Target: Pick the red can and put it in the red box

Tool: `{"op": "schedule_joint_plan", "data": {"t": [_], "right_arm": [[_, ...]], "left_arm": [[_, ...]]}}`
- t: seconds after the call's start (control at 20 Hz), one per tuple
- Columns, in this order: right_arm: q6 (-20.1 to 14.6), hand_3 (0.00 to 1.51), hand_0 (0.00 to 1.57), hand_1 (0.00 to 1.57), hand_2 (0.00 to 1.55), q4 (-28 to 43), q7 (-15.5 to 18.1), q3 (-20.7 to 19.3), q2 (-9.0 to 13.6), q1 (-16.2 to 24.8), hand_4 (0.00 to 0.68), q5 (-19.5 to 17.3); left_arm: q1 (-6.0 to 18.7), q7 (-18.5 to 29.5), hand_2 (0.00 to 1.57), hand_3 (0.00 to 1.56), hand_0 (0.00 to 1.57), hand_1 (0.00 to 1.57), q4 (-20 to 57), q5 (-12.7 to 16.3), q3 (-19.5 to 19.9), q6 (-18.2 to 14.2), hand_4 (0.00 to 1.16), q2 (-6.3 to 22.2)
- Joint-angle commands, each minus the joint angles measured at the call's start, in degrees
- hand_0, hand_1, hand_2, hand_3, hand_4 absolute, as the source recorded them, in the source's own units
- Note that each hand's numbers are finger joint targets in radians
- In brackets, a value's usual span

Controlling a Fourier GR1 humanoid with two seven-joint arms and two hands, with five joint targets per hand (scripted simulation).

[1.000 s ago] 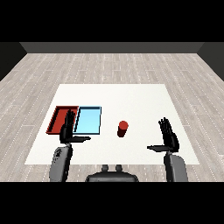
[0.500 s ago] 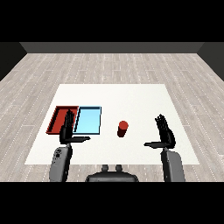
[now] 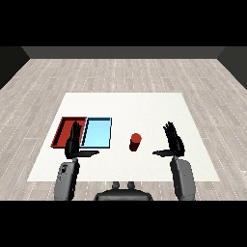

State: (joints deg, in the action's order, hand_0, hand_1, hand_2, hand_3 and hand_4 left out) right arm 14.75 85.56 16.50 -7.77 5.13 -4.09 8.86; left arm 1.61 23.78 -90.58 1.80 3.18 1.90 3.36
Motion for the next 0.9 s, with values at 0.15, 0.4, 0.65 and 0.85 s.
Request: {"op": "schedule_joint_plan", "data": {"t": [0.15,0.4,0.65,0.85], "right_arm": [[0.0,0.00,0.00,0.00,0.00,-0.7,-0.4,2.5,-1.4,0.6,0.000,-0.2],[-2.7,0.00,0.00,0.00,0.00,-12.0,4.5,3.6,-4.7,-5.1,0.000,-2.2],[-3.1,0.00,0.00,0.00,0.00,-14.1,7.9,4.5,-5.0,-4.8,0.000,-2.2],[-6.3,0.00,0.00,0.00,0.00,-14.0,4.6,7.5,-5.1,-7.0,0.000,0.4]], "left_arm": [[4.3,-1.8,0.00,0.00,0.00,0.00,2.6,1.5,2.0,0.0,0.00,0.6],[-0.8,-1.5,0.00,0.00,0.00,0.00,-1.9,0.7,0.8,0.2,0.00,0.4],[-1.6,2.3,0.00,0.00,0.00,0.00,0.4,0.7,0.0,1.1,0.00,-0.9],[0.1,-0.3,0.00,0.00,0.00,0.00,-0.2,0.4,-0.6,-0.3,0.00,-1.5]]}}
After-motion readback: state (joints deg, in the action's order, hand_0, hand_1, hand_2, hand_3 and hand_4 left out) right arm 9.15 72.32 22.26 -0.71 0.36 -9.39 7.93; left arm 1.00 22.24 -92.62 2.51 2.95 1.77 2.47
